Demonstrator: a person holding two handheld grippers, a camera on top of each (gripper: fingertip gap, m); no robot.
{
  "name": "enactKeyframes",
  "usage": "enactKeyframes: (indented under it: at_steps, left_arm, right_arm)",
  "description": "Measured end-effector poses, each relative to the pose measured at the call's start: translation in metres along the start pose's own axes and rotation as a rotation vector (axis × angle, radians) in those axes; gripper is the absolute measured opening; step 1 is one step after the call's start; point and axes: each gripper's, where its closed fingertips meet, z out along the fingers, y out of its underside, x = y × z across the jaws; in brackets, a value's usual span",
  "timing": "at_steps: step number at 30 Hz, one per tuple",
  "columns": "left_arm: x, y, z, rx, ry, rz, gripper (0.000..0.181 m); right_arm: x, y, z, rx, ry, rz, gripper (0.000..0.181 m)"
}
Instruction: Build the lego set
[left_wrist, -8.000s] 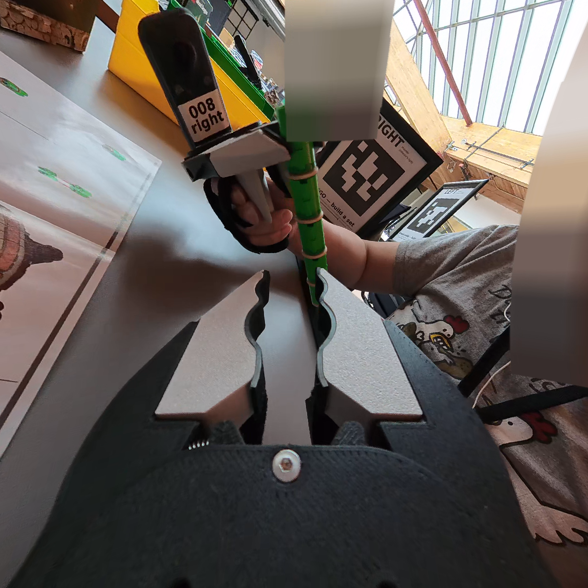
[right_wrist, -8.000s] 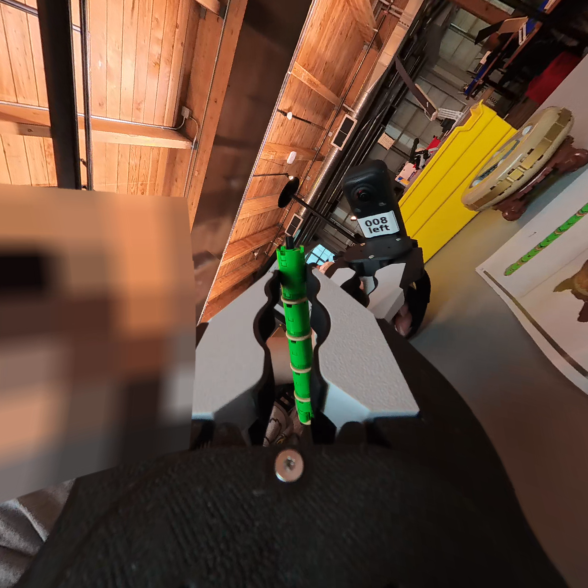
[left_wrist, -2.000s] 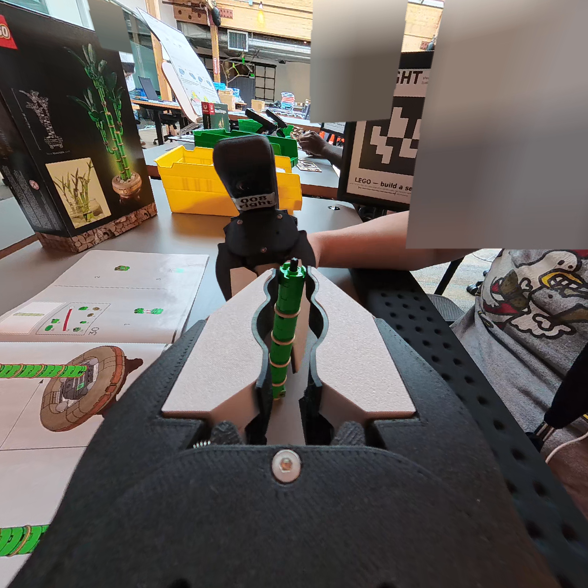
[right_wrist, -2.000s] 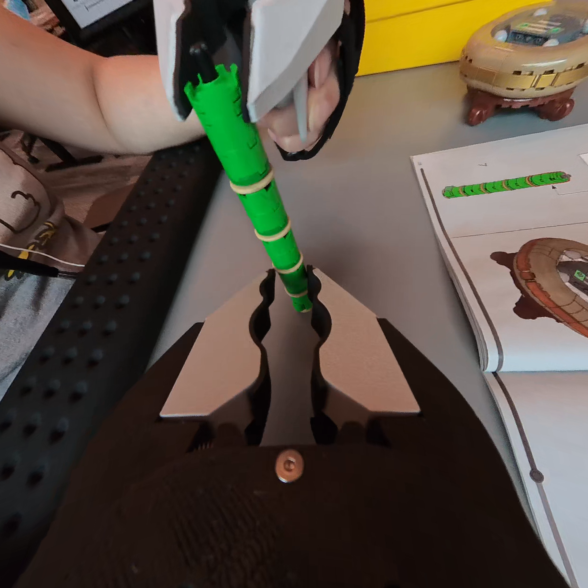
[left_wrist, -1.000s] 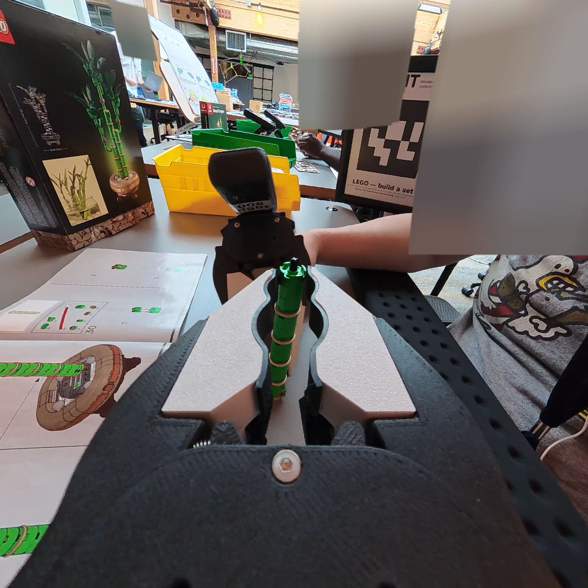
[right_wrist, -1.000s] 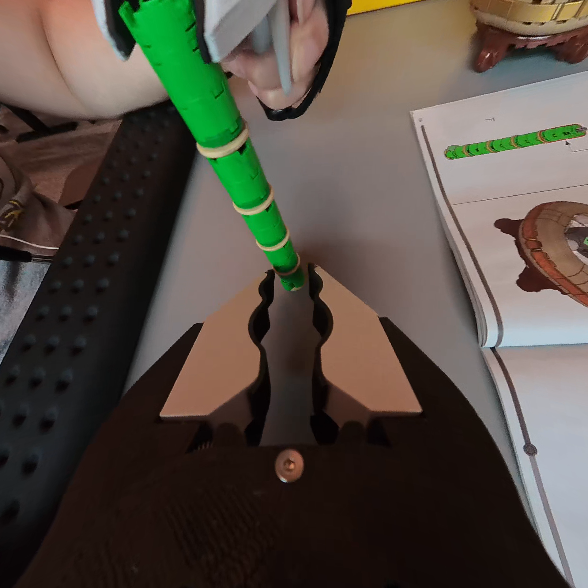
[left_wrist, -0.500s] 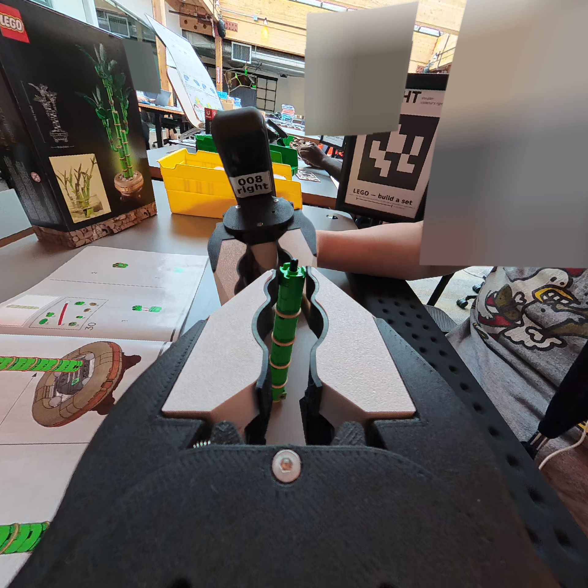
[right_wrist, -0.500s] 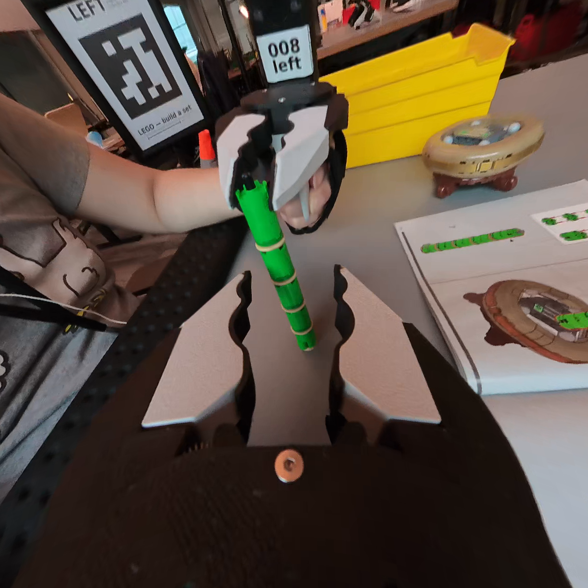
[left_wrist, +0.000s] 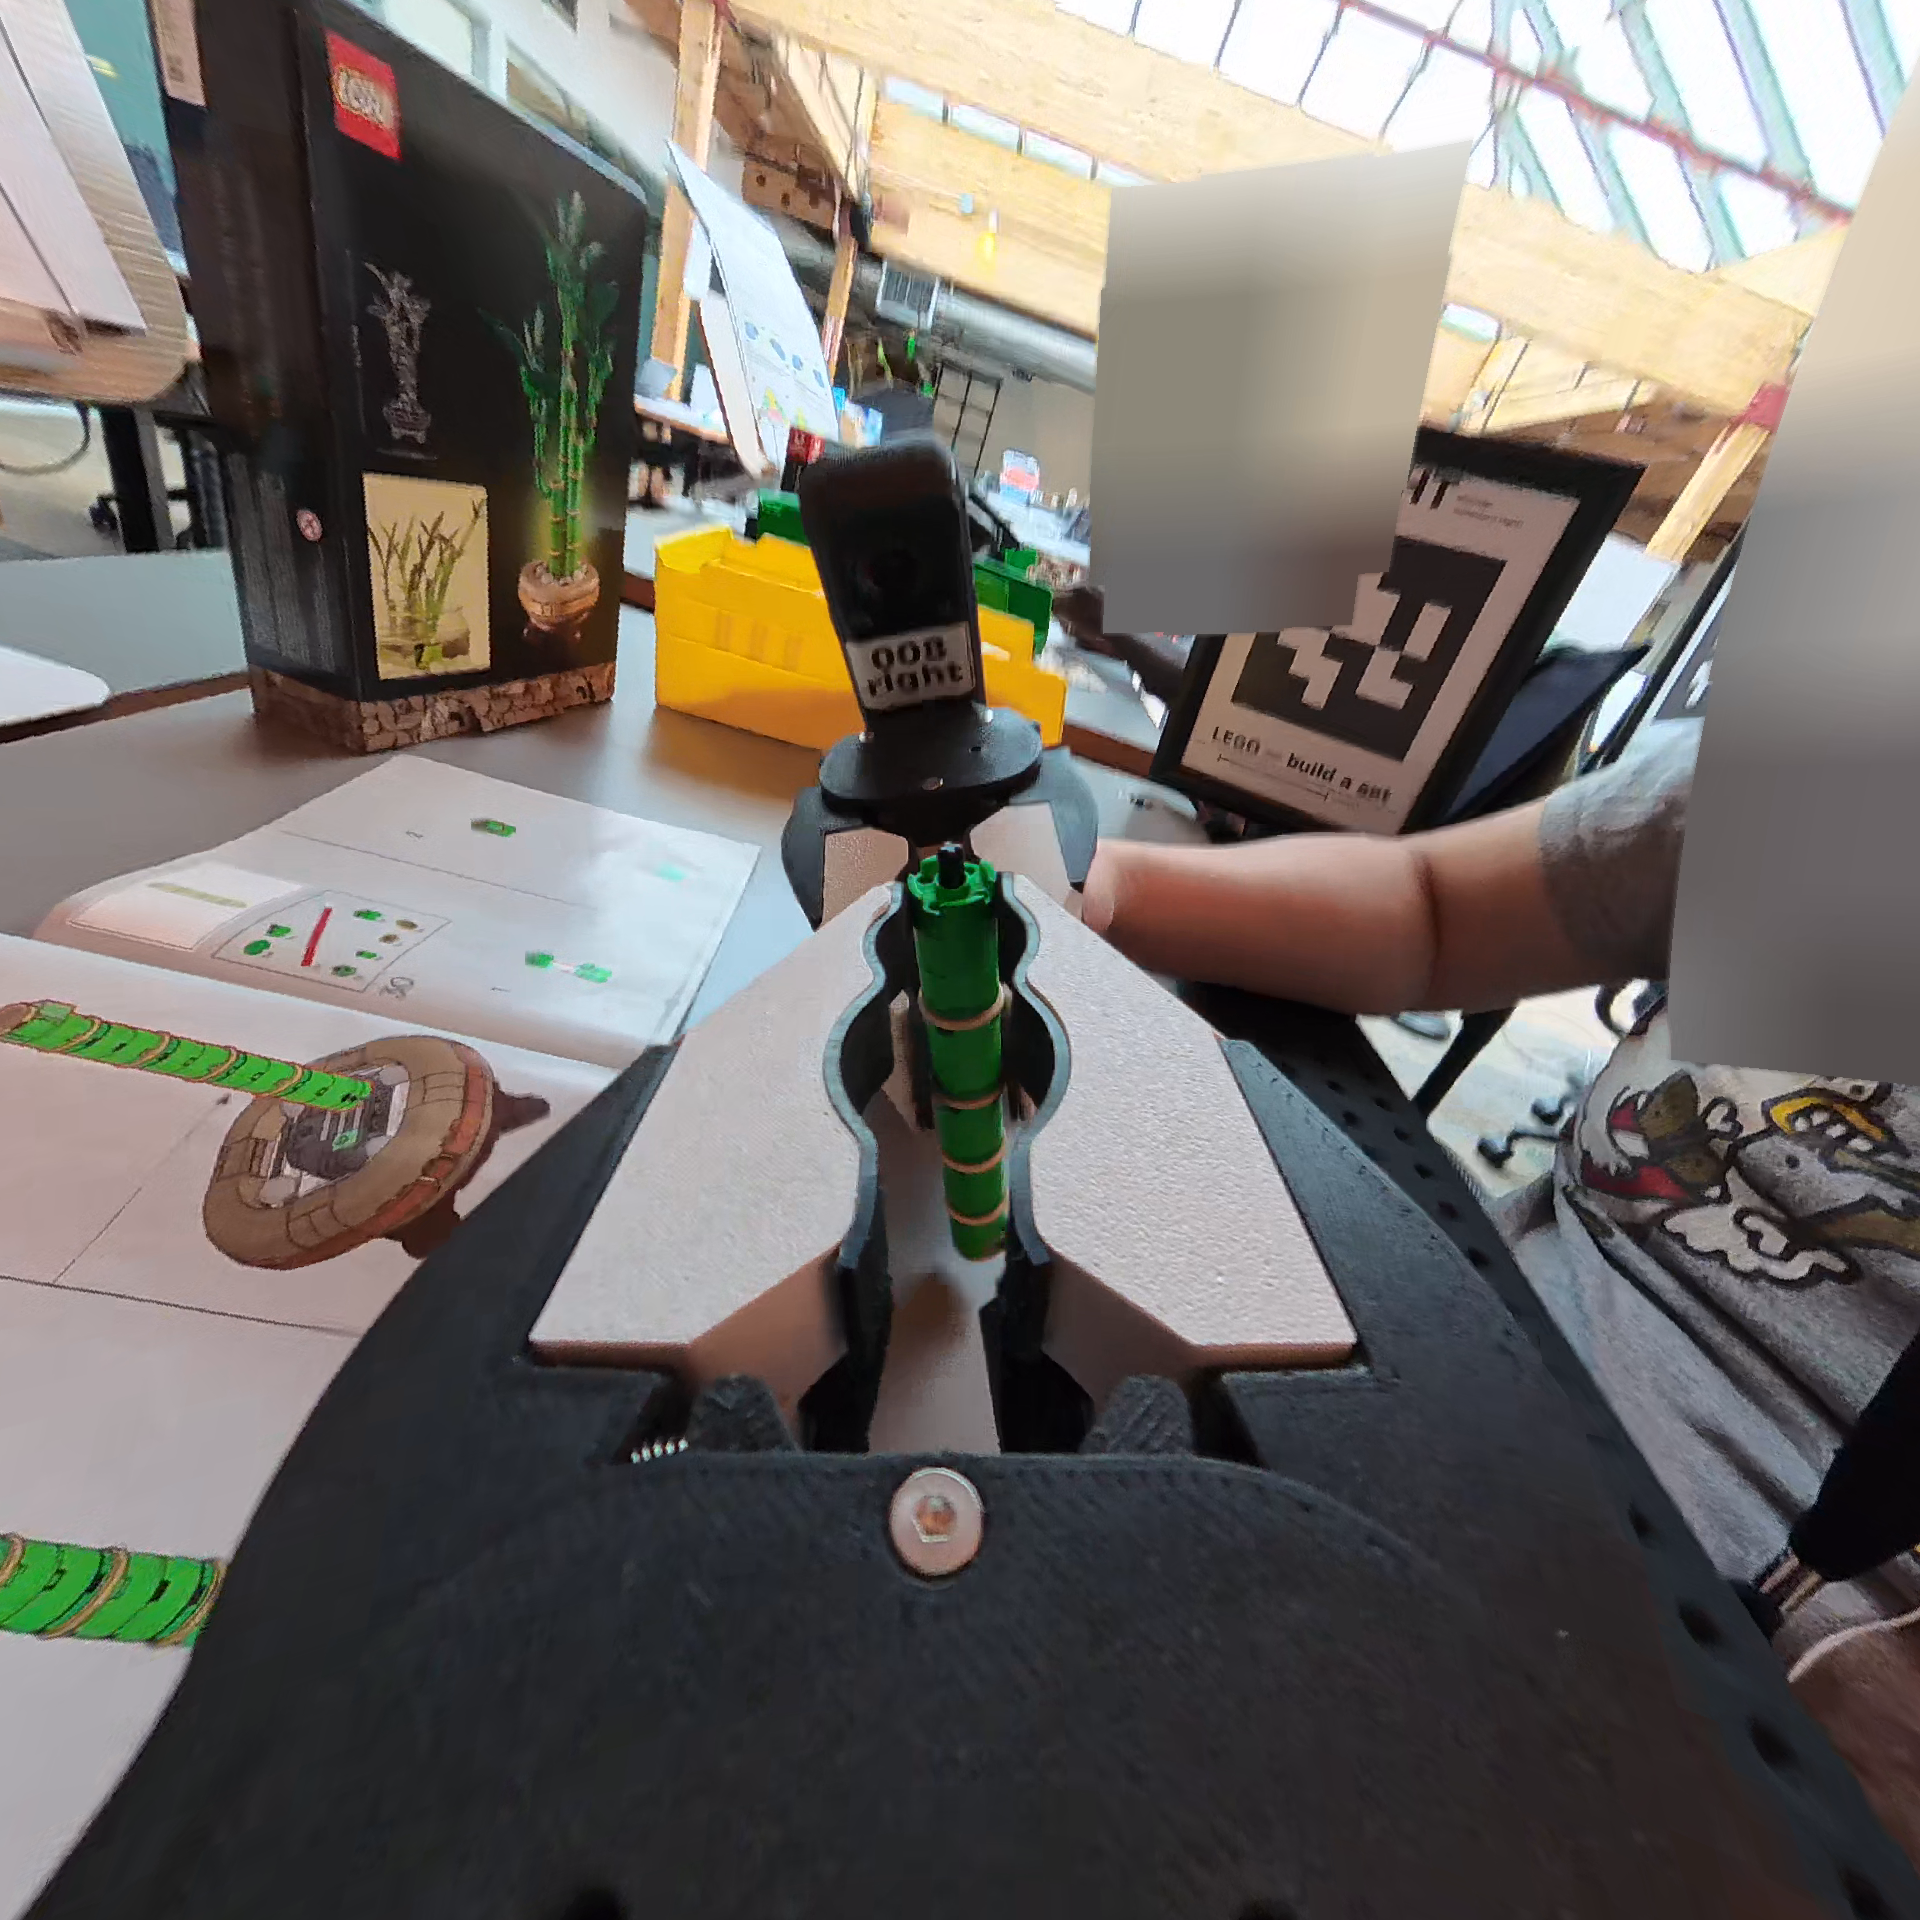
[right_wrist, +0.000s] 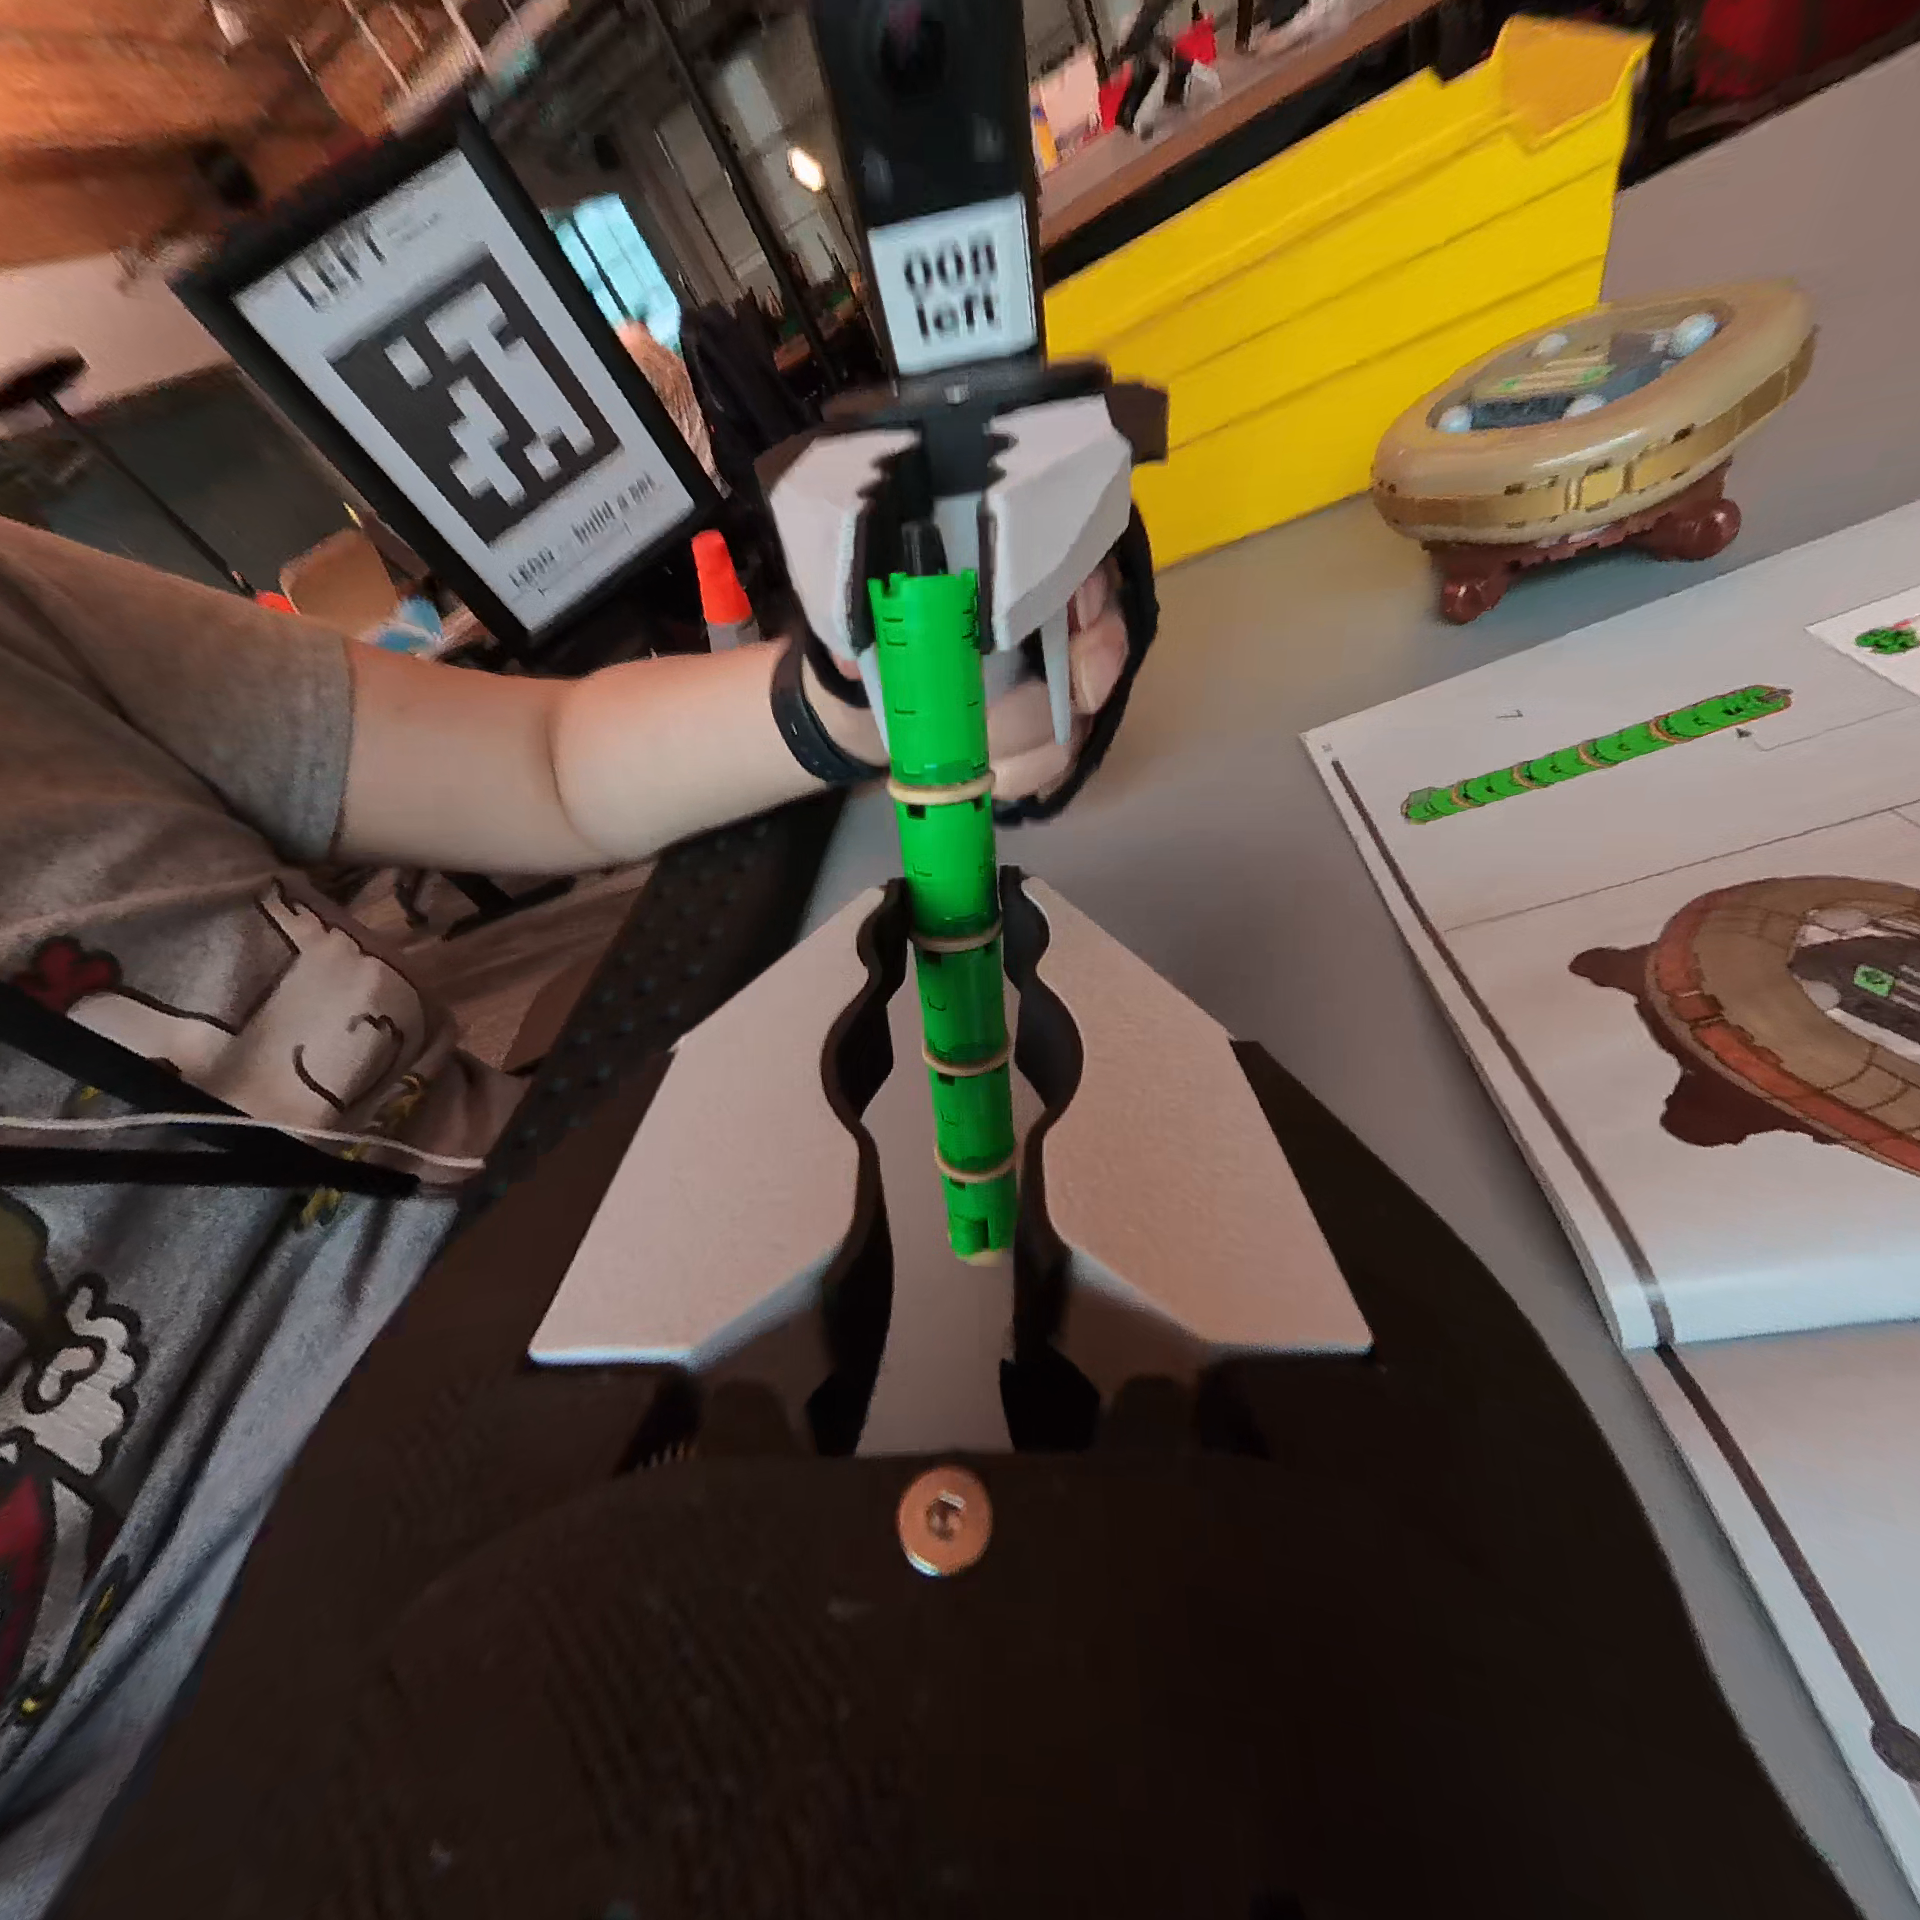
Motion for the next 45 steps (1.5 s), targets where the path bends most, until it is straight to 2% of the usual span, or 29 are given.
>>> enactKeyframes:
  at_steps: [3, 6, 8, 11, 14, 16, 19, 23, 27, 30, 34, 40, 45]
  left_arm:
    - [-0.009, -0.024, -0.012, 0.145, -0.026, -0.064, 0.03]
    - [-0.021, -0.035, -0.025, 0.215, -0.055, -0.134, 0.033]
    - [-0.024, -0.033, -0.025, 0.209, -0.035, -0.194, 0.034]
    - [-0.018, -0.026, -0.016, 0.202, 0.069, -0.314, 0.041]
    - [0.0, -0.017, -0.001, 0.151, 0.19, -0.398, 0.046]
    - [0.01, -0.007, 0.01, 0.087, 0.212, -0.386, 0.048]
    - [0.021, 0.001, 0.024, 0.03, 0.189, -0.298, 0.046]
    - [0.027, 0.003, 0.031, 0.022, 0.176, -0.248, 0.037]
    - [0.024, 0.015, 0.033, -0.036, 0.139, -0.167, 0.022]
    - [0.023, 0.025, 0.03, -0.093, 0.14, -0.106, 0.0]
    - [0.032, 0.031, 0.032, -0.13, 0.194, -0.158, 0.0]
    - [0.029, 0.053, 0.036, -0.252, 0.155, -0.122, 0.0]
    - [0.028, 0.054, 0.034, -0.259, 0.158, -0.133, 0.0]
  right_arm:
    - [0.0, -0.03, -0.018, 0.174, -0.009, 0.09, 0.018]
    - [0.003, -0.065, -0.049, 0.419, -0.007, 0.171, 0.017]
    - [0.001, -0.083, -0.07, 0.588, -0.03, 0.228, 0.017]
    - [-0.005, -0.099, -0.093, 0.806, -0.076, 0.283, 0.017]
    - [-0.012, -0.108, -0.106, 0.958, -0.195, 0.383, 0.017]
    - [-0.012, -0.109, -0.108, 1.019, -0.242, 0.441, 0.017]
    - [-0.01, -0.106, -0.103, 1.038, -0.251, 0.473, 0.017]
    - [-0.014, -0.106, -0.096, 1.017, -0.219, 0.4, 0.017]
    - [-0.017, -0.104, -0.085, 0.953, -0.215, 0.388, 0.017]
    - [-0.015, -0.099, -0.076, 0.898, -0.185, 0.369, 0.017]
    - [-0.02, -0.097, -0.065, 0.823, -0.14, 0.265, 0.017]
    - [-0.025, -0.088, -0.048, 0.687, -0.076, 0.158, 0.017]
    - [-0.024, -0.087, -0.047, 0.678, -0.078, 0.165, 0.017]
